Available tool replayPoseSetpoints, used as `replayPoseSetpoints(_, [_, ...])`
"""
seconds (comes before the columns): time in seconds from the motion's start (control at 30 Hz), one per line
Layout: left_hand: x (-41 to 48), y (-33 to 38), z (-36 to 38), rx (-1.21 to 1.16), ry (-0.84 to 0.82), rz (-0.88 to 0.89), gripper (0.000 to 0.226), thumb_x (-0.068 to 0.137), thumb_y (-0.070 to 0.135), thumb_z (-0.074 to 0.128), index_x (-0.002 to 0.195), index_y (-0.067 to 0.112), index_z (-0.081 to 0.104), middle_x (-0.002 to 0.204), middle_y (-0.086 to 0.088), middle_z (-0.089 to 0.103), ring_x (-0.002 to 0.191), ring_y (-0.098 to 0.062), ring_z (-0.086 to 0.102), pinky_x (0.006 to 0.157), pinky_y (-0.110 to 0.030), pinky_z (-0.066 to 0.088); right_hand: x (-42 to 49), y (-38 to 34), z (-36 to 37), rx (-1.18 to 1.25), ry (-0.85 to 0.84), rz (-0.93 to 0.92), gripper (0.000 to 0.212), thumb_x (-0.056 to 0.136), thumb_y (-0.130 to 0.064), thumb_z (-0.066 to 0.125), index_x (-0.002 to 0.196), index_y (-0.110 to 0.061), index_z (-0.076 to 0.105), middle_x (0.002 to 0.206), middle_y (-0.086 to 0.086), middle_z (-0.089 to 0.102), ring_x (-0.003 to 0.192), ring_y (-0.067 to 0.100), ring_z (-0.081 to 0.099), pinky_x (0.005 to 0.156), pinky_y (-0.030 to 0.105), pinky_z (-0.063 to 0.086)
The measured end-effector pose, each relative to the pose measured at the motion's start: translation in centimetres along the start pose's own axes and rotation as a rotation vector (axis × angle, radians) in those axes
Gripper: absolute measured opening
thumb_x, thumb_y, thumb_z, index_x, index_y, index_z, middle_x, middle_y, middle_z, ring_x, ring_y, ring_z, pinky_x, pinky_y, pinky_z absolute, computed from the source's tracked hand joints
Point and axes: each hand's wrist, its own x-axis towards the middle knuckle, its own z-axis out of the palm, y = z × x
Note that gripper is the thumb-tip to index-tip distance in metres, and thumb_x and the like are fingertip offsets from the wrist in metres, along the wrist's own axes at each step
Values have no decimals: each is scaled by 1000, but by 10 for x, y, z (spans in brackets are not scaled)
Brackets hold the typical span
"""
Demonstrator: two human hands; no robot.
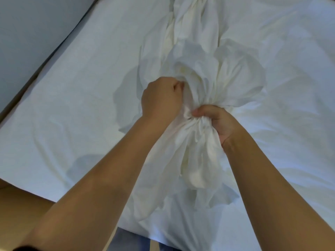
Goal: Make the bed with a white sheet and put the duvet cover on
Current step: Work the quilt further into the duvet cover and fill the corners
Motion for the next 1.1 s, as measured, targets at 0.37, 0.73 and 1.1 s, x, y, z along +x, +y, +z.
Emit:
replayPoseSetpoints(0.37, [10, 16, 28, -457, -259, -24, 21, 93, 12, 50, 96, 12, 72, 90, 1, 71, 85, -14, 67, 83, -38, 54, -9, -12, -13, -63, -79, 87, 19, 60, -2, 69, 74, -11, 78, 84, 13, 72, 79, 28, 71, 66, 38, 57])
replayPoseSetpoints(0.73, [6, 10, 35, -257, -147, 145, 16, 94, 13, 48, 89, 11, 64, 85, 0, 68, 87, -24, 64, 77, -35, 50, -14, -22, -24, -114, -113, 41, 30, 58, 2, 63, 84, -10, 74, 86, 15, 69, 79, 31, 68, 69, 43, 57])
replayPoseSetpoints(1.1, [-63, -30, 39, -554, -176, -351, 16, 87, 28, 64, 85, 13, 60, 78, -3, 52, 75, -13, 48, 70, -27, 38, -10, 3, -21, 86, -104, 90, 39, 61, -2, 62, 98, -5, 73, 103, 18, 68, 90, 32, 67, 79, 42, 56])
